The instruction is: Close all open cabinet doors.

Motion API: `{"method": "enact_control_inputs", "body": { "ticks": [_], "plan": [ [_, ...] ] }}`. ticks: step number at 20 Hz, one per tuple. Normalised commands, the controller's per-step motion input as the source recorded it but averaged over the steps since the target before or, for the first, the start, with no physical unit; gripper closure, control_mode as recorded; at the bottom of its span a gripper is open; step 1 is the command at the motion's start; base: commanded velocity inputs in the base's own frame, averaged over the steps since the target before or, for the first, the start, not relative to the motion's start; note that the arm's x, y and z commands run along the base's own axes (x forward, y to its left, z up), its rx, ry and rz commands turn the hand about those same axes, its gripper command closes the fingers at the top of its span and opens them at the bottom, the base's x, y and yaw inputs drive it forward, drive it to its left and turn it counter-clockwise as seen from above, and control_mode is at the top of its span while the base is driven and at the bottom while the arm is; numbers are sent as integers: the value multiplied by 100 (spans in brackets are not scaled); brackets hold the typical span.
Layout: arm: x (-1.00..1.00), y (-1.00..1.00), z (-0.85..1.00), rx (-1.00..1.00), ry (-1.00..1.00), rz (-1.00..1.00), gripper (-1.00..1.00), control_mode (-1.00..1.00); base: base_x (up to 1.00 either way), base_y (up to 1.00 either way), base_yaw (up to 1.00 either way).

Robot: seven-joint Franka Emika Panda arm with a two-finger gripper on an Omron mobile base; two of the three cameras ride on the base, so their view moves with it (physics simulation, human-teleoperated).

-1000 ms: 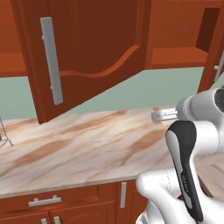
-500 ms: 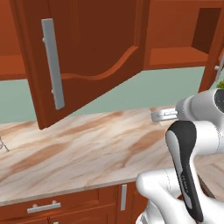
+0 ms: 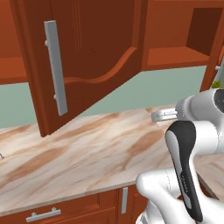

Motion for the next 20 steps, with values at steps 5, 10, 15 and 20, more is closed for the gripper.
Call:
{"method": "enact_control_inputs", "body": {
  "ticks": [5,10,15,20],
  "plan": [
    [0,0,0,0,0,0,-100,100,0,0,0],
    [0,0,0,0,0,0,-100,100,-2,0,0],
    [-17,-8,0,0,-5,-2,-100,-100,0,0,0],
    [-28,-29,11,2,-17,0,-100,-100,0,0,0]
  ]
}}
